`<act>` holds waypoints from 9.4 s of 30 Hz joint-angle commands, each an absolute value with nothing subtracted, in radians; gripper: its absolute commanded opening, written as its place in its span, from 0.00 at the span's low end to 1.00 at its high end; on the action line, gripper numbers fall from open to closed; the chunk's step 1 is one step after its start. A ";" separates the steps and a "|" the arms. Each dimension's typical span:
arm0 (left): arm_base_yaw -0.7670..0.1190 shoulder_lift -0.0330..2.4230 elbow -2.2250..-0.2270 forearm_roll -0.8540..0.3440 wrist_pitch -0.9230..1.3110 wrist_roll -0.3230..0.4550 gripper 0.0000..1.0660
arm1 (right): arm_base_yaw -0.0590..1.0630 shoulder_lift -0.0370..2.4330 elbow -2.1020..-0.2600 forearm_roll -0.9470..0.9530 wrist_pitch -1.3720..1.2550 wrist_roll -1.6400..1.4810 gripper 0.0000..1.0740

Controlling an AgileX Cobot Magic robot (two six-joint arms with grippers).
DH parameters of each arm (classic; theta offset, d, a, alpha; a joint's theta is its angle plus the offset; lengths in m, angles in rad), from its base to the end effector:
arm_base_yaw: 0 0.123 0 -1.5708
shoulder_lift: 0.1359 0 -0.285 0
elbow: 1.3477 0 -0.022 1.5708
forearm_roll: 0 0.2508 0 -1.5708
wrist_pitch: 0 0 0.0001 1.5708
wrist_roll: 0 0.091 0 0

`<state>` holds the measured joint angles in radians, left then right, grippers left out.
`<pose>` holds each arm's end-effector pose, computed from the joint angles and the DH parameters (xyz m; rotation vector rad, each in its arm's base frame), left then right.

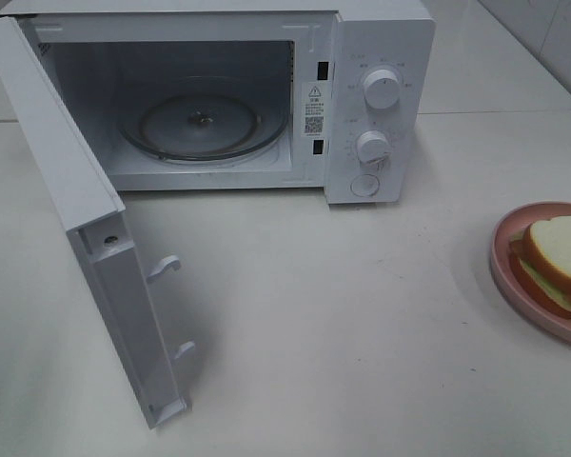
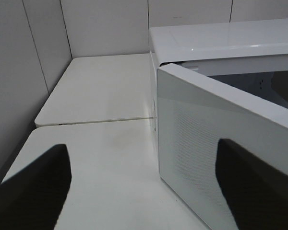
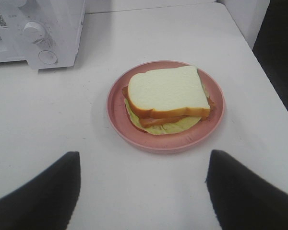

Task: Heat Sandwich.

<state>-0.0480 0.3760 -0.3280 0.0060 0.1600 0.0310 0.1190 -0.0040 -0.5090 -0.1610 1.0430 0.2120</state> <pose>0.0915 -0.0043 0.2833 0.0711 1.6901 -0.0075 -0.0048 -0.0133 0.2820 0.1000 2.0010 0.0203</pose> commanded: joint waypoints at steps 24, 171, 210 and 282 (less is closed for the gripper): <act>-0.055 0.976 -0.162 0.006 -0.547 0.021 0.14 | 0.117 -0.030 -0.508 -0.167 1.046 0.208 0.66; -0.703 2.040 -1.132 -0.905 -0.986 0.909 0.00 | 0.117 -0.030 -0.509 -0.167 1.049 0.233 0.67; -0.775 1.878 -1.022 -0.889 -0.632 0.993 0.00 | 0.117 -0.030 -0.509 -0.167 1.049 0.234 0.67; 0.153 0.914 -0.968 -0.050 1.140 0.059 0.71 | 0.117 -0.030 -0.509 -0.167 1.051 0.257 0.64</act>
